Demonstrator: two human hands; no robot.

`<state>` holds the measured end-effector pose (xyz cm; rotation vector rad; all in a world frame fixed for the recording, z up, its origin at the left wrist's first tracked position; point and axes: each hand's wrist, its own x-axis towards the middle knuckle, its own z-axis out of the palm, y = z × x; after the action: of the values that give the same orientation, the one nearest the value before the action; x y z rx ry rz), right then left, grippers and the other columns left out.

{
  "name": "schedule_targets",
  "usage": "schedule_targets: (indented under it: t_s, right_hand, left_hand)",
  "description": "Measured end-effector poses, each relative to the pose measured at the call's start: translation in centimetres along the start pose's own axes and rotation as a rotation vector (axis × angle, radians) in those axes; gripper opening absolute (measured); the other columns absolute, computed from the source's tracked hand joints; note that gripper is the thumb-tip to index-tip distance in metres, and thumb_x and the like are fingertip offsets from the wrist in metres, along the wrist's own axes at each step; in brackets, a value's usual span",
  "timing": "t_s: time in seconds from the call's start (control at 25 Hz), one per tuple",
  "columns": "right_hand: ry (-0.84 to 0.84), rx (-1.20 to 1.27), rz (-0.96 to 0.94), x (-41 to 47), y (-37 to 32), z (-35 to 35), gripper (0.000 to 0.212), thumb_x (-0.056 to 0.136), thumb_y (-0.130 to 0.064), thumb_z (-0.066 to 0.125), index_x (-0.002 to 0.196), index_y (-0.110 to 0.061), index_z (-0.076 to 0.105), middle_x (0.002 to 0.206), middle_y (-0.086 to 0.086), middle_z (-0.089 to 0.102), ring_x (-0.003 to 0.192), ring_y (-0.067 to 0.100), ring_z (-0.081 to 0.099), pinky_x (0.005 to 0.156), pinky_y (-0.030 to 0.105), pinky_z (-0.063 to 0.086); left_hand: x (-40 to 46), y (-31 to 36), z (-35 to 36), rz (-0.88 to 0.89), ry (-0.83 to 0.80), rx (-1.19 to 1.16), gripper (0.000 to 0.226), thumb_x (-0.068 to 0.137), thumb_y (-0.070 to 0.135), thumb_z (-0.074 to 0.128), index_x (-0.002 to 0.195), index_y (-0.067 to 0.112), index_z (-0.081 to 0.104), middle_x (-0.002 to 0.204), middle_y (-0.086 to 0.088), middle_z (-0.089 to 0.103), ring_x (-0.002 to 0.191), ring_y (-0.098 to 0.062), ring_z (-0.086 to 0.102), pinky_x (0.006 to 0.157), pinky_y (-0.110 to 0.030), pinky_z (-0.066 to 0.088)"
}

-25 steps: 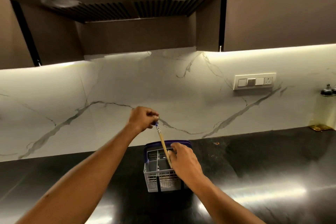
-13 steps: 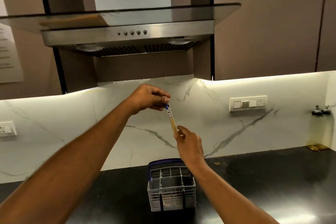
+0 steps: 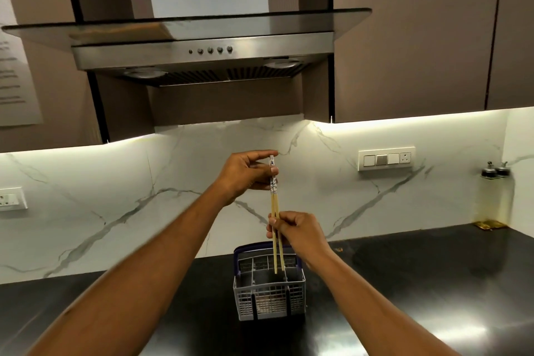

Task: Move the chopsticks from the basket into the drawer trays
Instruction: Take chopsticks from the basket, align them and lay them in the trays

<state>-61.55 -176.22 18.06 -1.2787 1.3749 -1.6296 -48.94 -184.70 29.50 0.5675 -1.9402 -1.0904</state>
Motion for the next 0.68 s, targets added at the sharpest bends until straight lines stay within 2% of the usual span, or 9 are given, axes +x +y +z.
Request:
schedule_targets:
  t_s: [0.12, 0.28, 0.4, 0.56, 0.68]
  right_hand:
    - [-0.05, 0.038, 0.012, -0.3, 0.1, -0.2, 0.01, 0.094, -0.015, 0.064, 0.095, -0.017, 0.074, 0.089, 0.011, 0.077, 0.084, 0.023, 0.076, 0.082, 0.037, 0.061]
    - [-0.109, 0.06, 0.027, -0.7, 0.3, -0.6, 0.011, 0.094, -0.014, 0.064, 0.097, -0.016, 0.074, 0.091, 0.012, 0.077, 0.087, 0.025, 0.076, 0.084, 0.038, 0.061]
    - [-0.15, 0.061, 0.056, -1.0, 0.4, -0.9, 0.011, 0.094, -0.013, 0.064, 0.098, -0.013, 0.074, 0.092, 0.012, 0.077, 0.088, 0.025, 0.075, 0.084, 0.038, 0.061]
    - [-0.164, 0.09, 0.11, -1.8, 1.1, -1.0, 0.013, 0.093, -0.012, 0.065, 0.102, -0.009, 0.073, 0.094, 0.014, 0.077, 0.09, 0.026, 0.075, 0.079, 0.032, 0.061]
    - [-0.153, 0.009, 0.116, -3.7, 2.9, -1.1, 0.014, 0.092, -0.017, 0.066, 0.101, -0.01, 0.074, 0.092, 0.009, 0.078, 0.088, 0.021, 0.076, 0.08, 0.03, 0.061]
  left_hand:
    - [-0.6, -0.5, 0.1, 0.008, 0.046, -0.027, 0.039, 0.087, 0.004, 0.07, 0.125, 0.013, 0.068, 0.089, -0.007, 0.079, 0.078, -0.02, 0.077, 0.068, -0.029, 0.063]
    - [-1.3, -0.8, 0.4, 0.045, 0.075, -0.039, 0.042, 0.086, 0.005, 0.071, 0.124, 0.025, 0.066, 0.086, -0.006, 0.079, 0.079, -0.023, 0.077, 0.068, -0.029, 0.063]
    - [-1.8, -1.2, 0.4, 0.051, 0.107, -0.025, 0.038, 0.087, 0.006, 0.071, 0.124, 0.014, 0.069, 0.09, -0.008, 0.079, 0.08, -0.023, 0.077, 0.068, -0.029, 0.063]
    - [-3.1, -1.4, 0.6, 0.018, 0.113, -0.047, 0.029, 0.086, 0.006, 0.072, 0.111, 0.02, 0.073, 0.086, -0.006, 0.079, 0.078, -0.022, 0.077, 0.064, -0.027, 0.062]
    - [-5.5, -2.8, 1.7, -0.038, 0.098, -0.093, 0.028, 0.085, 0.004, 0.072, 0.107, 0.022, 0.073, 0.082, -0.005, 0.079, 0.075, -0.019, 0.077, 0.062, -0.026, 0.062]
